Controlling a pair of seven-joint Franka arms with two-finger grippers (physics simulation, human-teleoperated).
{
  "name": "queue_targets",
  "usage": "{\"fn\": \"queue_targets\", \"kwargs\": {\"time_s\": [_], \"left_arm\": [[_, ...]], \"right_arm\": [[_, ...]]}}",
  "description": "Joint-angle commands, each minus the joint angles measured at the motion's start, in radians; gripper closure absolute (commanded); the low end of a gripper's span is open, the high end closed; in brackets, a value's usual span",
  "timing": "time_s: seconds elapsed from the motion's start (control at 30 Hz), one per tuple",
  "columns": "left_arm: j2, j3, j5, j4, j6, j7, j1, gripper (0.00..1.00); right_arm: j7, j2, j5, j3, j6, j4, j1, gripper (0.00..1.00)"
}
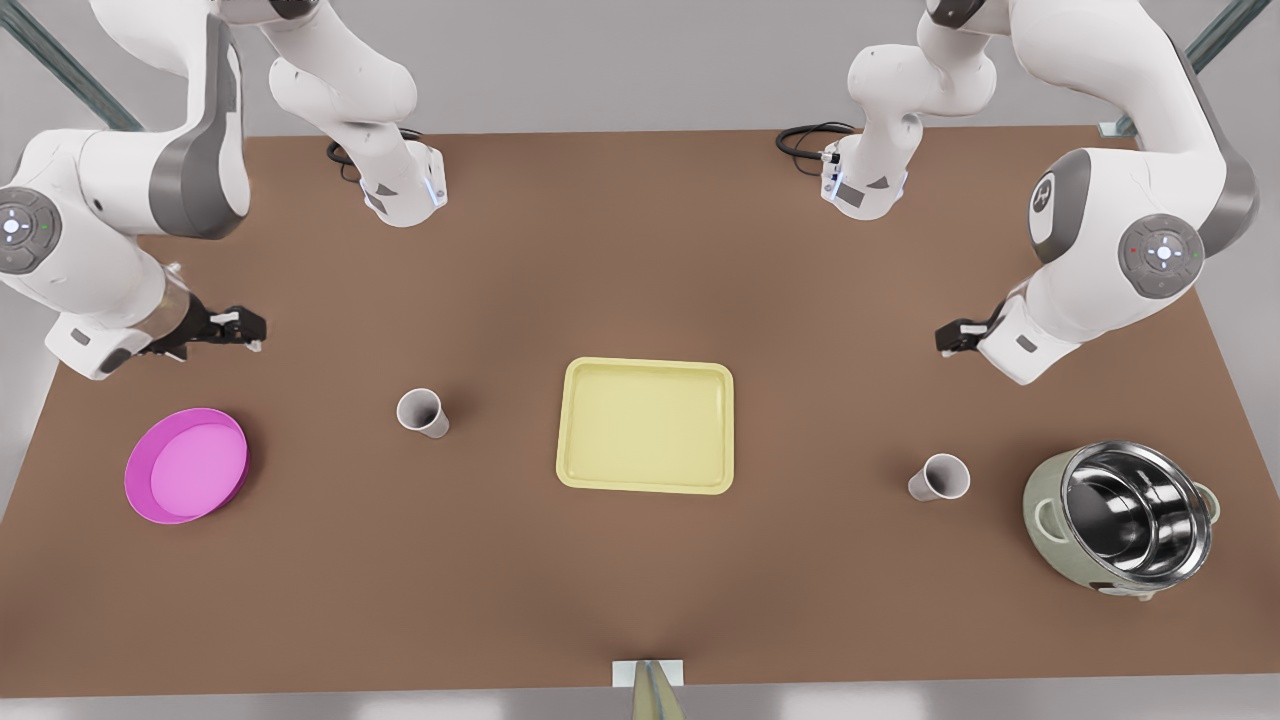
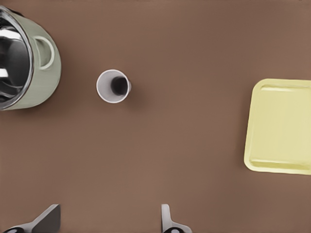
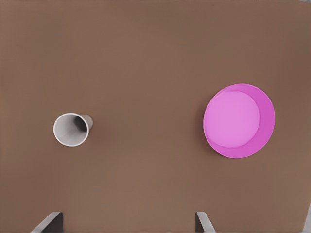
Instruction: Use both arms to respectively pick up the white IKEA cups from the middle-left and middle-right positions, then place the white IKEA cups onto the middle-middle tray, ensuring that the cups remain upright and do not tip over
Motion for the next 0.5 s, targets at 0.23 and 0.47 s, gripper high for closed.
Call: {"fn": "queue_targets", "kwargs": {"time_s": [0.23,0.47], "left_arm": [[0.341,0.003,0.006,0.073,0.352,0.097,0.141,0.00],[0.416,0.026,0.000,-0.029,0.618,0.108,0.159,0.00]], "right_arm": [[-0.014,0.071,0.024,0.000,0.050,0.012,-0.004,0.00],[-0.017,0.133,0.010,-0.001,0.059,0.055,-0.016,0.00]]}}
